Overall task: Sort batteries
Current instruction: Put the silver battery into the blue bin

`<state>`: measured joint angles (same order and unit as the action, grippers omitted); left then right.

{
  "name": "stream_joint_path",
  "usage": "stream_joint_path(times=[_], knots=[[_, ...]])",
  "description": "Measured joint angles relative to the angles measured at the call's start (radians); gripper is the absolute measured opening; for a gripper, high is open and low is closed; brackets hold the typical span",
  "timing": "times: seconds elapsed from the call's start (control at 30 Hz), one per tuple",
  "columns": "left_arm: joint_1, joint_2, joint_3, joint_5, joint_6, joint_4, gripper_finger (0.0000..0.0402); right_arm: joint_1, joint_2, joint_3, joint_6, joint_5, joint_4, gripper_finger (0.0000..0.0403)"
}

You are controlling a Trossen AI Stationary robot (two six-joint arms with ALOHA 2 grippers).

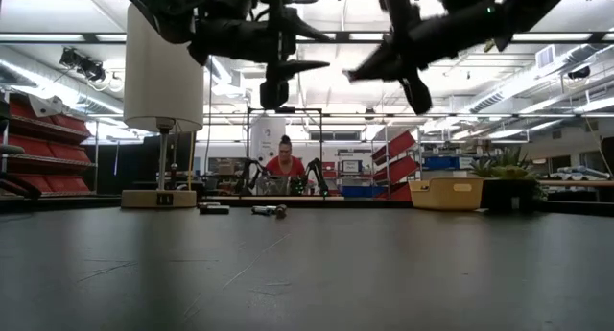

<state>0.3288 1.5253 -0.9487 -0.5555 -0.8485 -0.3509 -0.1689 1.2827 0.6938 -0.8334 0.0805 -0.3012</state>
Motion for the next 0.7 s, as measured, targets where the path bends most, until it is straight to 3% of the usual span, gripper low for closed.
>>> stream_joint_path(times=[0.23, 0.7], knots=[[0.006, 0.000, 0.000, 0.088, -0.098, -0.077, 0.0174, 0.024, -0.002, 0.058, 0.035, 0.024, -0.051, 0.0000], [0.006, 0.000, 0.000, 0.150, -0.105, -0.221, 0.0179, 0.026, 0.001, 0.073, 0.021, 0.003, -0.071, 0.0000]])
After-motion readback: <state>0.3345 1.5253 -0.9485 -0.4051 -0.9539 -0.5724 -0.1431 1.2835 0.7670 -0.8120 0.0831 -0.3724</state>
